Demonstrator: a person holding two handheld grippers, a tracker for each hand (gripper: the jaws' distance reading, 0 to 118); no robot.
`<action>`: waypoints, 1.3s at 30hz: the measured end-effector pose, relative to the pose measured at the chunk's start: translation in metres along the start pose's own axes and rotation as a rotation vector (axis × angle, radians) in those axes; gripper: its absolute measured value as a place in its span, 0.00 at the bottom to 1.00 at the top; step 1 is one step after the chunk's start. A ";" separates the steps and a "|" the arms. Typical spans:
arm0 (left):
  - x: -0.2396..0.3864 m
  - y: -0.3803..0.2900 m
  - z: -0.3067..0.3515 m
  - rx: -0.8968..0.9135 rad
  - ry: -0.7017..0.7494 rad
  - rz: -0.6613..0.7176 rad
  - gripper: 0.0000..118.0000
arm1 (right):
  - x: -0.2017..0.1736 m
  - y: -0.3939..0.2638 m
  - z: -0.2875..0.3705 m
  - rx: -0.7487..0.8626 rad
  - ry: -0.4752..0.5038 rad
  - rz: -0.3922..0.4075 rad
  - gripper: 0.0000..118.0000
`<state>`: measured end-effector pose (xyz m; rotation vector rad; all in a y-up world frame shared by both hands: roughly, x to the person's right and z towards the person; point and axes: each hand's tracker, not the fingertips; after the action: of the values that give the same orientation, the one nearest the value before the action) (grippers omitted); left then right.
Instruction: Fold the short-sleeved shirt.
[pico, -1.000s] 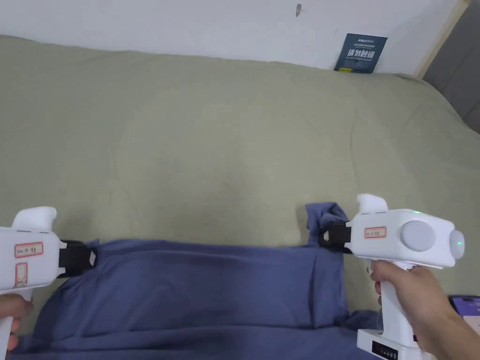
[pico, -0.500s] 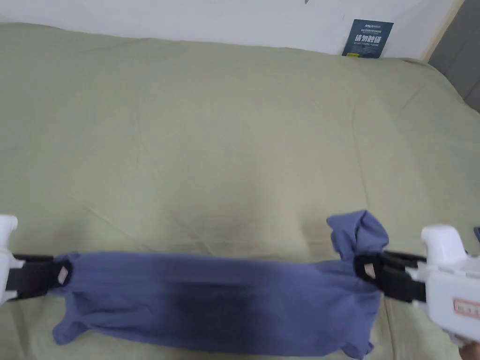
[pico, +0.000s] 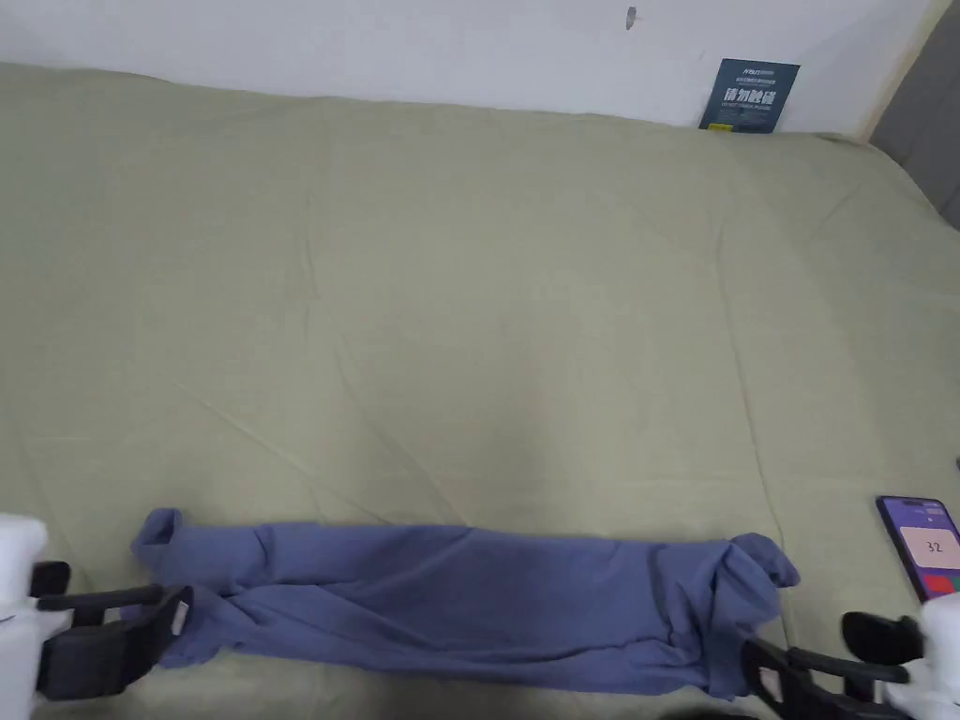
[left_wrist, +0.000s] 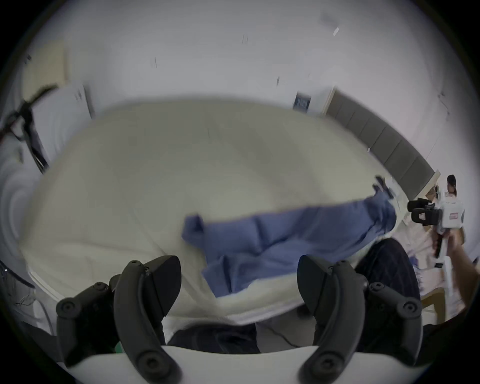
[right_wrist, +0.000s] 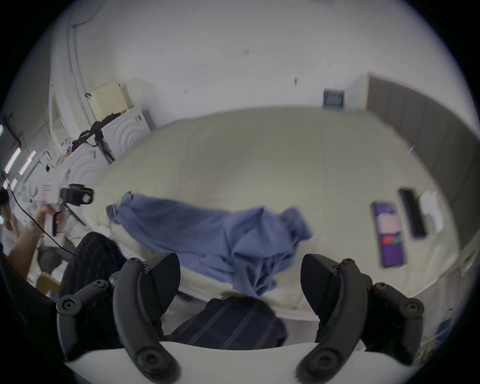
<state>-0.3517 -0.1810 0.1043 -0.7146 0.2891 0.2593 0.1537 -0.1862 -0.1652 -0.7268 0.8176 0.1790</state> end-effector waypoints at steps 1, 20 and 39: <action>0.011 -0.003 0.020 0.097 0.044 -0.026 0.82 | -0.009 0.003 0.016 0.069 -0.056 0.016 0.84; -0.029 -0.005 0.033 0.099 -0.070 0.197 0.07 | -0.090 0.014 0.069 0.574 -0.160 -0.032 0.02; -0.153 -0.028 -0.205 -0.390 -0.859 0.743 0.94 | -0.112 0.044 0.024 0.422 -0.126 -0.048 0.02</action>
<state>-0.5198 -0.3605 0.0268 -0.7895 -0.3487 1.3135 0.0732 -0.1240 -0.0965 -0.3336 0.6873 0.0060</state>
